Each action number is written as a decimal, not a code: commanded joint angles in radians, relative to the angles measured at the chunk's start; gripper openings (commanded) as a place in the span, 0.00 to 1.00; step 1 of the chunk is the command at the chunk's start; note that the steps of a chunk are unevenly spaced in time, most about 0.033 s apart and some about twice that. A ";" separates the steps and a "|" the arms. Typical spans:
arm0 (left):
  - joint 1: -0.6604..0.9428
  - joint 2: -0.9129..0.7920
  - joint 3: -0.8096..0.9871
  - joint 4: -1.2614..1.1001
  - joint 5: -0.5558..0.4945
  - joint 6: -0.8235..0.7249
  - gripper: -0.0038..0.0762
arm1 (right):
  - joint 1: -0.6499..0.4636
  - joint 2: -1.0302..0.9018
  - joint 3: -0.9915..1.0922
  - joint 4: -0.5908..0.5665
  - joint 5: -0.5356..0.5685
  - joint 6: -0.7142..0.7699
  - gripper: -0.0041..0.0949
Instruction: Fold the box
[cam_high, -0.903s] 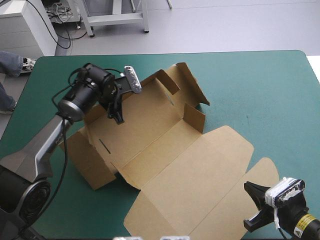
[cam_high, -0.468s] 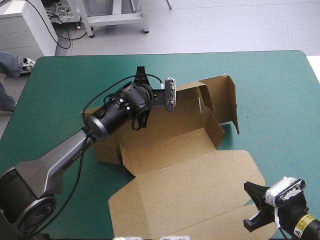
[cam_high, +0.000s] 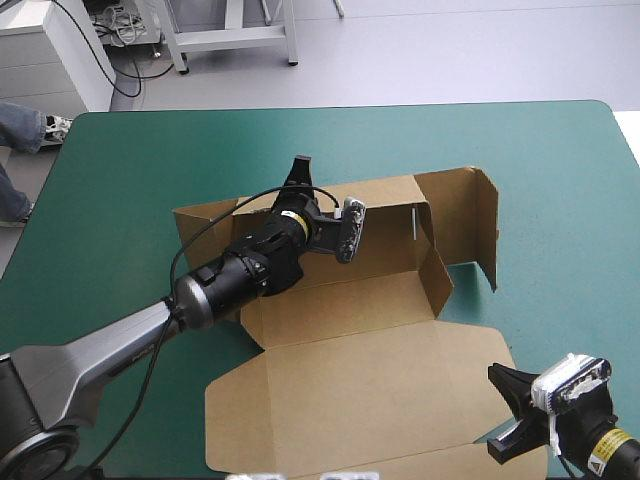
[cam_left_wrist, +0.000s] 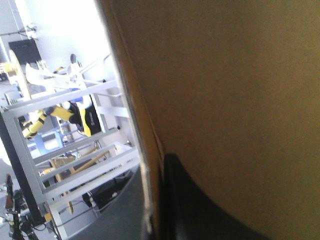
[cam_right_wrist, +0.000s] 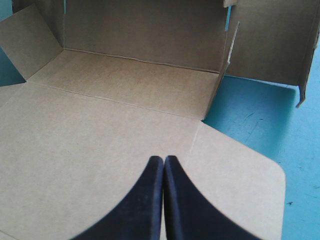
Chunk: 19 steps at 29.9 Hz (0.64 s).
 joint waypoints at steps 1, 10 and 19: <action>-0.010 -0.092 0.024 0.075 -0.105 -0.023 0.04 | -0.002 0.009 -0.029 -0.007 -0.072 -0.001 0.02; -0.012 -0.125 0.080 0.080 -0.123 -0.114 0.04 | -0.002 0.009 -0.029 -0.016 -0.072 -0.001 0.02; -0.025 -0.191 0.207 0.127 -0.155 -0.254 0.04 | -0.002 0.009 -0.027 -0.075 -0.072 -0.001 0.02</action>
